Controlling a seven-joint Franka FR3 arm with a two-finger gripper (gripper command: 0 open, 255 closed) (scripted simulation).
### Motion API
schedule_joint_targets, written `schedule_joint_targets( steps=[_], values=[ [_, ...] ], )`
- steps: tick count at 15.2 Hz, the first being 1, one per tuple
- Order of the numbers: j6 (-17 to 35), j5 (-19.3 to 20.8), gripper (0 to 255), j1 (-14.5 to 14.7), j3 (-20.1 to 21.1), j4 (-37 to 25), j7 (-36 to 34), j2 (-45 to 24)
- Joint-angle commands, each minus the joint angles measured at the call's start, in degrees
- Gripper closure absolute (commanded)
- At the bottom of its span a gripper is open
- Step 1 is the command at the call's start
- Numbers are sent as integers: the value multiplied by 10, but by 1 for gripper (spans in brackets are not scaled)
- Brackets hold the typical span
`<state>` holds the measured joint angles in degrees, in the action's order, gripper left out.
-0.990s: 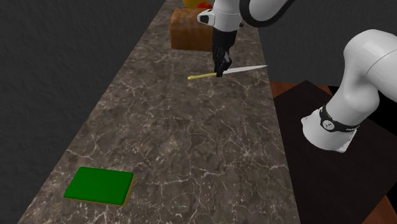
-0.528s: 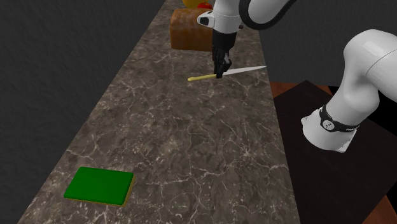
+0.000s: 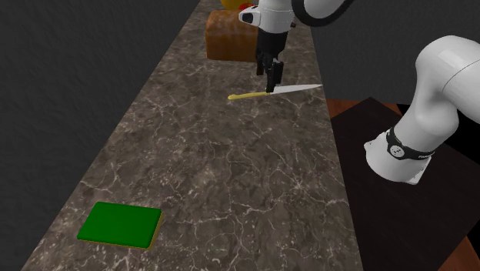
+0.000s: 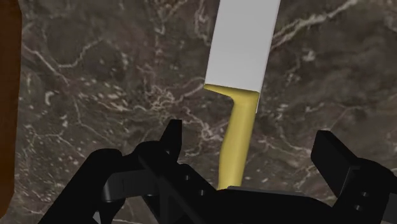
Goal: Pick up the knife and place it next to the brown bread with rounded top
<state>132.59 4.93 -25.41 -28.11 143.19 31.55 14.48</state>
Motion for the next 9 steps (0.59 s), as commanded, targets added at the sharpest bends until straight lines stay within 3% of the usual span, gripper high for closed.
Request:
schedule_joint_targets(
  steps=[1,9],
  values=[
    [-37,9,0,-3,6,-15,-8,23],
    [-54,12,0,-5,9,-23,-11,32]
  ],
)
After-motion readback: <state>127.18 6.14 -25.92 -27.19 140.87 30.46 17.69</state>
